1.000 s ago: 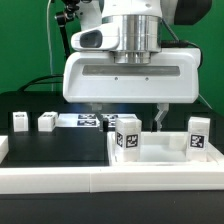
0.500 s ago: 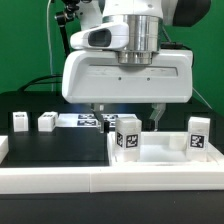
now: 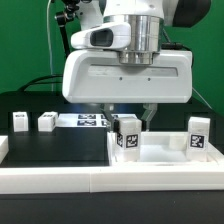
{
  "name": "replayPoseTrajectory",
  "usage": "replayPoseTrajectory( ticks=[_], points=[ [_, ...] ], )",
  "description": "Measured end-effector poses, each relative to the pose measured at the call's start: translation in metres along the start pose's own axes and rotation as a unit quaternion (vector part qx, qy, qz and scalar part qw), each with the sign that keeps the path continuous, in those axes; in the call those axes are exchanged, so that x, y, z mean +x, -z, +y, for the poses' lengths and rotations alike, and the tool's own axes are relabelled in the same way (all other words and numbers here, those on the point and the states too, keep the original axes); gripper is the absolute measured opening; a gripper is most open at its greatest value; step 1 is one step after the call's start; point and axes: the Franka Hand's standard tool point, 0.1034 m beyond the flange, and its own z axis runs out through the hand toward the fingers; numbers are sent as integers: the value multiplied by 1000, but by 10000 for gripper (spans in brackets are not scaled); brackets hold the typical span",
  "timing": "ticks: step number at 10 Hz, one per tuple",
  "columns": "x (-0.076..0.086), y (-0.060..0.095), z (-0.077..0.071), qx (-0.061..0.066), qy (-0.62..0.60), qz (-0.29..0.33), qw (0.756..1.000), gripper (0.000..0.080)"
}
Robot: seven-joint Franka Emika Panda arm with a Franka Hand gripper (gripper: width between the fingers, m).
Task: Assemble square table
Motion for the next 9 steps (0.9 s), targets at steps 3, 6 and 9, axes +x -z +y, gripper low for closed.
replayPoseTrajectory(
  ticks=[3,6,9],
  points=[
    [0,0,0,1,-66,0,998,291],
    [-1,0,-1,6,-198,1,980,291],
    [-2,0,3,5,-307,4,952,291]
  ],
)
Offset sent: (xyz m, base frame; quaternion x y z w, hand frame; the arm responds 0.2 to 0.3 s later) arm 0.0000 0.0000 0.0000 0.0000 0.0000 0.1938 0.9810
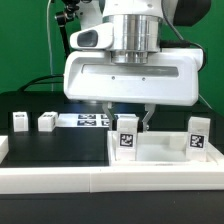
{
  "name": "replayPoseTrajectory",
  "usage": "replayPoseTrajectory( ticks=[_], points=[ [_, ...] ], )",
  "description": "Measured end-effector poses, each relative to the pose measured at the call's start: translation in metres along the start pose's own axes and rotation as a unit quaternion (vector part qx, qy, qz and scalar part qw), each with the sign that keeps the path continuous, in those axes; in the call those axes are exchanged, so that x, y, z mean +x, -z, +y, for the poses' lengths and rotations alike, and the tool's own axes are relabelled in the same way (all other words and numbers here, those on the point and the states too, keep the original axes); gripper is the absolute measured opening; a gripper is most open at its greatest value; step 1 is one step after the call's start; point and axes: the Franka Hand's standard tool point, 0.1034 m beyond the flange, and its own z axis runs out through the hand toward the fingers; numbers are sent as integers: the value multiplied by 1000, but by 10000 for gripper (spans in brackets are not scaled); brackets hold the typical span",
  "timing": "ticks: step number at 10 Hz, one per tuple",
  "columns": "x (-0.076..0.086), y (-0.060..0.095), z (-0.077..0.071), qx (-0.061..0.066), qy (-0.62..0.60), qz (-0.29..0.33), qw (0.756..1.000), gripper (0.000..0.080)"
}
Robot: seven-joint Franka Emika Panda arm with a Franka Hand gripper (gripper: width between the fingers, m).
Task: Assemble square table
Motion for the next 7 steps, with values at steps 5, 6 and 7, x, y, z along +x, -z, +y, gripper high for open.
replayPoseTrajectory(
  ticks=[5,6,7],
  points=[
    [-1,-1,4,-3,-93,6,996,297],
    [-1,-1,5,-3,-91,6,996,306],
    [-1,-1,5,-3,-91,6,996,306]
  ],
)
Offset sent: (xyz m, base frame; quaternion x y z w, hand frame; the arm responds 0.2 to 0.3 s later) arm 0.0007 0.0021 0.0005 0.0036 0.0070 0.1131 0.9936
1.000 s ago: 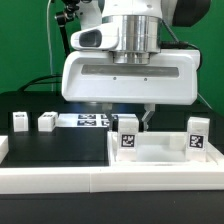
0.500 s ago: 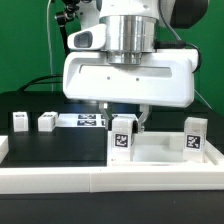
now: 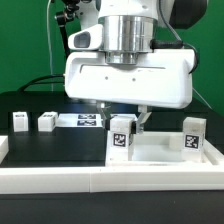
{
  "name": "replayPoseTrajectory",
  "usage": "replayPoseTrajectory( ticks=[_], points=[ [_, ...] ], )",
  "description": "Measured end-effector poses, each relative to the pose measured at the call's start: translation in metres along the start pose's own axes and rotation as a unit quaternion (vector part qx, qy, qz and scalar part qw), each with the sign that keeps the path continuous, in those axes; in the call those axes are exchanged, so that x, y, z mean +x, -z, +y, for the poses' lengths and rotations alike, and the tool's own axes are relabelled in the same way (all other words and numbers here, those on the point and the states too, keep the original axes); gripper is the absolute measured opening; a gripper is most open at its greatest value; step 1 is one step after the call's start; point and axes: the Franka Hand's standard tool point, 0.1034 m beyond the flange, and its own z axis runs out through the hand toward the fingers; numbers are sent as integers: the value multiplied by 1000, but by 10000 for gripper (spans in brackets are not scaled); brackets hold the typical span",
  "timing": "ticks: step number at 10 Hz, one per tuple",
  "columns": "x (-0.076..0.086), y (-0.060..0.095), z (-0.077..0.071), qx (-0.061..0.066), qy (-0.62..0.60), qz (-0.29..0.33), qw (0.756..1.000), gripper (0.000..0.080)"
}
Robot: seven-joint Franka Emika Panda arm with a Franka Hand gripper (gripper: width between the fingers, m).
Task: Assemble square table
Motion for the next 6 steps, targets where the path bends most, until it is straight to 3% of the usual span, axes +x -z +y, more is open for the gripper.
replayPoseTrajectory(
  ticks=[1,2,3,6],
  points=[
    [0,0,0,0,0,0,1000,483],
    [0,0,0,0,0,0,1000,483],
    [-1,1,1,3,-13,0,1000,612],
    [-19,15,3,10,-72,-9,997,647]
  ],
)
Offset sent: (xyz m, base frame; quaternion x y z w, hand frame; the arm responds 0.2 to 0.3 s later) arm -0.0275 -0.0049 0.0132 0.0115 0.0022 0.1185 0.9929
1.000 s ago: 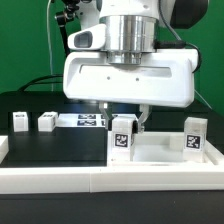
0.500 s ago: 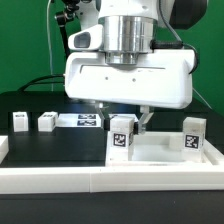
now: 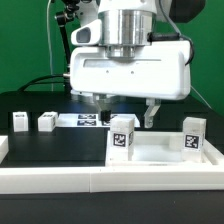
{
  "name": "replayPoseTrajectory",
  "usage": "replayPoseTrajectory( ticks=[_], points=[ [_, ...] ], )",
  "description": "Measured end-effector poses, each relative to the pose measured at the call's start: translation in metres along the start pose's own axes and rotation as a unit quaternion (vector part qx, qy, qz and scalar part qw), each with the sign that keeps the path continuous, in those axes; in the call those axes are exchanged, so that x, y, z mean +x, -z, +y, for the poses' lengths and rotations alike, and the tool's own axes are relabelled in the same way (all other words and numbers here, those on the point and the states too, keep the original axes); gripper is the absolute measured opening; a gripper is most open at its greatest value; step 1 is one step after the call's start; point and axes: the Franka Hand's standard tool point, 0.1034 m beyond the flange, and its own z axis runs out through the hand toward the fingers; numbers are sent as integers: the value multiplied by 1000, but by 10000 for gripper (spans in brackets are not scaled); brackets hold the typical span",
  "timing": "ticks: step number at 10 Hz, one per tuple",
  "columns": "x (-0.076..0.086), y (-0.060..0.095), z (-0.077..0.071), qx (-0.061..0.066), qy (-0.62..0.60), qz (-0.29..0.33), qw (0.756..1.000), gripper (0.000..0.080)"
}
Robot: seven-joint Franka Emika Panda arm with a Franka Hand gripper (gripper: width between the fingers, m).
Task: Assemble square table
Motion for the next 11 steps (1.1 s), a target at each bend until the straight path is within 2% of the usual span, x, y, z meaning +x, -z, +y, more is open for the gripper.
replayPoseTrajectory(
  ticks=[3,9,11],
  points=[
    [-17,-1,-3,-2,-11,-5,1000,649],
    [-17,-2,-2,-3,-9,-6,1000,649],
    [-30,-4,3,-1,-62,-12,998,649]
  ],
)
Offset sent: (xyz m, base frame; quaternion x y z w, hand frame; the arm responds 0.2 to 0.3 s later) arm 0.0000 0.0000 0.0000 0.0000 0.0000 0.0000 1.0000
